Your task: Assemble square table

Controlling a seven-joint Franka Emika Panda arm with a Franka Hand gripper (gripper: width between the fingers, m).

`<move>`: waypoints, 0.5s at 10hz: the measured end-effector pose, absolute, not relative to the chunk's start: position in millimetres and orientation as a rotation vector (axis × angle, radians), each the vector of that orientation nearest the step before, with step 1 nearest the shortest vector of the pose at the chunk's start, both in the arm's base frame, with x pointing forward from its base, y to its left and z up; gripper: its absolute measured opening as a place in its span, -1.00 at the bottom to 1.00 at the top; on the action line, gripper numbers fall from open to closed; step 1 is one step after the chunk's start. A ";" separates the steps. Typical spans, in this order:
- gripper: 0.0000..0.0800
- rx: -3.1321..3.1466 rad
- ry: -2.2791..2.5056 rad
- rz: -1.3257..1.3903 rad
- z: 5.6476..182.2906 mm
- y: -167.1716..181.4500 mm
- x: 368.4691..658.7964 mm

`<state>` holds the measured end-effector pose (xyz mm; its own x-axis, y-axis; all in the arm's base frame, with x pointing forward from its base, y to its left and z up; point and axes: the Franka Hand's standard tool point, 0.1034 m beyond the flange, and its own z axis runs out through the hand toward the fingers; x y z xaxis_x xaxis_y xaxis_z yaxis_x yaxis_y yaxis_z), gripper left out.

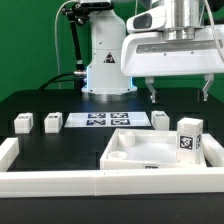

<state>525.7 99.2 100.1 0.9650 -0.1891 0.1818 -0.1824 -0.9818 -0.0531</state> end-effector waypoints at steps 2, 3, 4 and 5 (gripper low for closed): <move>0.62 -3.082 0.286 -0.280 96.5 99.4 516.9; 0.62 -3.086 0.280 -0.277 93.6 99.5 510.2; 0.62 -3.091 0.231 -0.325 87.9 100.0 501.3; 0.62 -3.099 0.197 -0.315 81.1 104.6 487.6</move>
Offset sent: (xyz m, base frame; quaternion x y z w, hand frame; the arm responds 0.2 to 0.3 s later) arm -0.0510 0.0124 -0.0241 0.0342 0.0409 -0.0616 0.9967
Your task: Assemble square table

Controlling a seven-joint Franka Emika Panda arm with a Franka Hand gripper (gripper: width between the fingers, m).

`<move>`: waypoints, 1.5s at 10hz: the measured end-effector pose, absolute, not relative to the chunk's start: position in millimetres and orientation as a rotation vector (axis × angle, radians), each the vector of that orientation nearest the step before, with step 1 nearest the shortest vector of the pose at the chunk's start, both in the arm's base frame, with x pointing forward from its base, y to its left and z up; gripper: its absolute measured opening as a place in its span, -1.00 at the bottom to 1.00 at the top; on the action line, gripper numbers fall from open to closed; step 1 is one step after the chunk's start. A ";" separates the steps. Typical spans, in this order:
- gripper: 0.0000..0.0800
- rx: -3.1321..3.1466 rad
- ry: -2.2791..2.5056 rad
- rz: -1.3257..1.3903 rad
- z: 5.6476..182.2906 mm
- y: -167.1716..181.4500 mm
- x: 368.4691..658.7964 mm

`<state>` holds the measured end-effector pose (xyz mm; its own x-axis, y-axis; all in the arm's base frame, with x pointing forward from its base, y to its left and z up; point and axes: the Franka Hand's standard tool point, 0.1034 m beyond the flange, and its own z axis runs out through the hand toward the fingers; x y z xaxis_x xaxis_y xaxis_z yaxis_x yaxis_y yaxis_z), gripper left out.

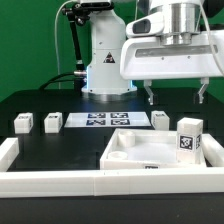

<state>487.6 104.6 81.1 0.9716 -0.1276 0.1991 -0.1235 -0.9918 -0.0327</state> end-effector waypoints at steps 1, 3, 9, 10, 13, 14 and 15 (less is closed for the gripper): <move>0.62 -3.105 0.165 -0.305 77.7 108.7 476.3; 0.62 -3.119 0.072 -0.342 69.1 104.2 454.8; 0.62 -3.140 0.004 -0.295 56.7 103.3 422.7; 0.62 -3.144 -0.005 -0.283 54.5 103.2 415.3; 0.62 -3.151 -0.004 -0.218 50.9 103.1 410.0; 0.62 -3.150 -0.004 -0.229 51.6 103.1 411.8; 0.62 -3.155 -0.004 -0.162 49.6 101.4 408.0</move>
Offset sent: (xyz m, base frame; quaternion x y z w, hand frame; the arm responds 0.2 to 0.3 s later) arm -0.0338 0.0083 -0.0135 0.0321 0.0173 -0.0894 0.9953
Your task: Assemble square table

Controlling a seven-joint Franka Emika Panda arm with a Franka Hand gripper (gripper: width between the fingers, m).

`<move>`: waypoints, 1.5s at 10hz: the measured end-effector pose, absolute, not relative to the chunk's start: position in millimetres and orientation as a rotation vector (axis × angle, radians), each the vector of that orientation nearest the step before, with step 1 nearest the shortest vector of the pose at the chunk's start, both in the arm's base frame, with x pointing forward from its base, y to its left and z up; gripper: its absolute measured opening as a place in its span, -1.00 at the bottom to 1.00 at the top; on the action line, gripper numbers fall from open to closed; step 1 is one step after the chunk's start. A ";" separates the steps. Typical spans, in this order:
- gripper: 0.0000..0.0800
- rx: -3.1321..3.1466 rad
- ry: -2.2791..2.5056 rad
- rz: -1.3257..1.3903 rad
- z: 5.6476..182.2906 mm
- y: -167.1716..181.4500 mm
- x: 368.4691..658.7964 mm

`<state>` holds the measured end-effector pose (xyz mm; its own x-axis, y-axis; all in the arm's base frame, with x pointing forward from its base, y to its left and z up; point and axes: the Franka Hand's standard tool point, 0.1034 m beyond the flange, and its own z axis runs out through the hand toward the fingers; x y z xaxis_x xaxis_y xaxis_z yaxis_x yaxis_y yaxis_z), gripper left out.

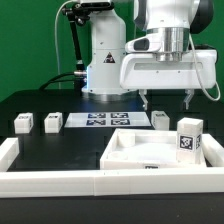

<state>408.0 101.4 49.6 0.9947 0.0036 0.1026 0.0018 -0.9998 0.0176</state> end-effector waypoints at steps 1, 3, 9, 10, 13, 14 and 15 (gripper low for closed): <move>0.62 3.131 -0.021 -0.022 50.3 101.0 404.6; 0.62 3.127 -0.056 -0.238 54.4 100.2 406.5; 0.62 3.011 -0.166 -0.782 55.9 90.6 395.8; 0.62 2.975 -0.183 -0.888 55.7 87.0 394.2; 0.62 2.913 -0.046 -1.180 56.0 91.1 386.0; 0.62 2.906 -0.032 -1.234 53.8 91.3 387.3; 0.62 2.890 -0.054 -1.294 52.1 88.7 384.5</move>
Offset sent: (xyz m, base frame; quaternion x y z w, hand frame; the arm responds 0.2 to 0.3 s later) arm 0.0010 -0.0051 0.0038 -0.0084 -0.1431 -0.0014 0.9897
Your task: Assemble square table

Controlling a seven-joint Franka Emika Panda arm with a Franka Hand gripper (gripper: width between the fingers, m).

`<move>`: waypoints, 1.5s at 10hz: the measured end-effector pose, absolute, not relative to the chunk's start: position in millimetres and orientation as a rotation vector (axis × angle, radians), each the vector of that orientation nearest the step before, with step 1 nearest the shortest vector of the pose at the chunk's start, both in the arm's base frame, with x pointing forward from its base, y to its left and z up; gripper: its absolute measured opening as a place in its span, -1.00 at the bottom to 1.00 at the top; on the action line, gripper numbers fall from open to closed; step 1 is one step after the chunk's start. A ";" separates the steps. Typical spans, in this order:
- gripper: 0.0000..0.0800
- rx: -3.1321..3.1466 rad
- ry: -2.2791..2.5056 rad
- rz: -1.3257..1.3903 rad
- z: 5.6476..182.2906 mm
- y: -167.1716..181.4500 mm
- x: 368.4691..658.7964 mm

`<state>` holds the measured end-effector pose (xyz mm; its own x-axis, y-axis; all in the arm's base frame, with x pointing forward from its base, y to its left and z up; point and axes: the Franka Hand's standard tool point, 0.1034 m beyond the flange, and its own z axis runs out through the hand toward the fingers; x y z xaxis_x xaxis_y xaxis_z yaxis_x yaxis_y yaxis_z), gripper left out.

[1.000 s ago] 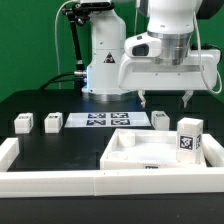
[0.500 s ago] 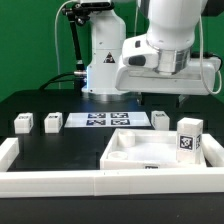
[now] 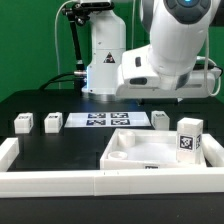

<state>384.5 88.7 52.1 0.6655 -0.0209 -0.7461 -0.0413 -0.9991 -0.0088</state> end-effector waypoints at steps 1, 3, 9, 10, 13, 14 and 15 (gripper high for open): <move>0.62 -2.855 0.054 1.267 51.4 86.2 386.1; 0.62 -2.855 0.057 1.268 51.3 84.9 385.7; 0.62 -2.884 0.015 1.169 34.3 101.0 383.8; 0.62 -2.883 0.020 1.168 34.3 99.9 384.4; 0.62 -2.882 0.027 1.168 34.2 98.3 384.7; 0.62 -2.882 0.029 1.167 34.2 97.7 384.9; 0.62 -2.881 0.031 1.167 34.2 97.1 385.0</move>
Offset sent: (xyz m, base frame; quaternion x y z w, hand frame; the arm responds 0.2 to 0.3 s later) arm 0.0000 0.0000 0.0000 0.0000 0.0000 0.0000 1.0000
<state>385.0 97.1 34.2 0.7179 -0.0064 -0.6961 -0.0311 -0.9993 -0.0229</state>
